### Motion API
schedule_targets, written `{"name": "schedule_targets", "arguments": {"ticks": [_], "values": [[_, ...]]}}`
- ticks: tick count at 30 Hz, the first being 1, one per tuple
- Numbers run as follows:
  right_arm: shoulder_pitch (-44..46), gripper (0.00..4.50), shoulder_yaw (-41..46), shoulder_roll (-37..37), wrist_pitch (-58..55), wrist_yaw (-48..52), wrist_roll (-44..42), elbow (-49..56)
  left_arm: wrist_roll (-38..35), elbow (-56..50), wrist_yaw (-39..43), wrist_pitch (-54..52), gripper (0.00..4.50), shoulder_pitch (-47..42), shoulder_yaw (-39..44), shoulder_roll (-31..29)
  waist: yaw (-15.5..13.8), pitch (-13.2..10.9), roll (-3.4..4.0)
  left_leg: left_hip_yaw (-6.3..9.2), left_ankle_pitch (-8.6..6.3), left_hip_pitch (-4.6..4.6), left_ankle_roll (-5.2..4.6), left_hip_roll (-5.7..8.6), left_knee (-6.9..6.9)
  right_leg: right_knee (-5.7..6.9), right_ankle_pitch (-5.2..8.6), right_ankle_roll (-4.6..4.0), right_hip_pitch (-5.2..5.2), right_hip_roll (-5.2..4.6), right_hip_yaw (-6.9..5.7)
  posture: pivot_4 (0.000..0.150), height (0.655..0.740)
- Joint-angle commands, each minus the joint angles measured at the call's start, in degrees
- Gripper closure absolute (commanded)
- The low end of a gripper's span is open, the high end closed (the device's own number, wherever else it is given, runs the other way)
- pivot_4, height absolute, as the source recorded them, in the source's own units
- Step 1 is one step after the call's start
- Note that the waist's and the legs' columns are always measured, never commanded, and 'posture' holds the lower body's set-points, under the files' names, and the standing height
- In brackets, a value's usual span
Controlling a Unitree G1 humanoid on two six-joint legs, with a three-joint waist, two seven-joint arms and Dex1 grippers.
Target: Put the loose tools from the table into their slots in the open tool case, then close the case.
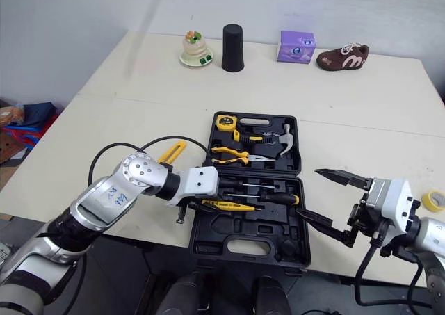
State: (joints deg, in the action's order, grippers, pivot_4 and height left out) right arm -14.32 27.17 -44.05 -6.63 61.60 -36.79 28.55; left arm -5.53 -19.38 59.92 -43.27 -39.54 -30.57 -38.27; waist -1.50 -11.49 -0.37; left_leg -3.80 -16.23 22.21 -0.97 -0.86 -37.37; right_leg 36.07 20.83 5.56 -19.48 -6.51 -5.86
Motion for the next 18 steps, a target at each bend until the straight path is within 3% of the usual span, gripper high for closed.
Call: {"name": "schedule_targets", "arguments": {"ticks": [1, 18], "values": [[-1.3, 0.00, 0.8, 0.8, 1.5, 0.7, -0.3, 1.0, 1.8, 1.2, -0.7, -0.7, 3.99, -0.6, -1.0, 0.2, 0.0, 0.0, 0.00, 0.00, 0.00, 0.00, 0.00, 0.00, -0.01, 0.01, 0.00, 0.00, 0.01, 0.00, 0.00, 0.150, 0.7341], [-4.0, 0.00, 0.2, 3.4, 6.8, 4.0, 1.3, -2.5, 1.5, -0.9, 3.0, -2.8, 3.99, -3.1, -2.3, -0.8, 0.0, 0.0, 0.00, 0.00, 0.01, 0.00, -0.01, 0.00, -0.04, 0.05, 0.00, 0.00, 0.00, 0.00, 0.00, 0.150, 0.7341]]}}
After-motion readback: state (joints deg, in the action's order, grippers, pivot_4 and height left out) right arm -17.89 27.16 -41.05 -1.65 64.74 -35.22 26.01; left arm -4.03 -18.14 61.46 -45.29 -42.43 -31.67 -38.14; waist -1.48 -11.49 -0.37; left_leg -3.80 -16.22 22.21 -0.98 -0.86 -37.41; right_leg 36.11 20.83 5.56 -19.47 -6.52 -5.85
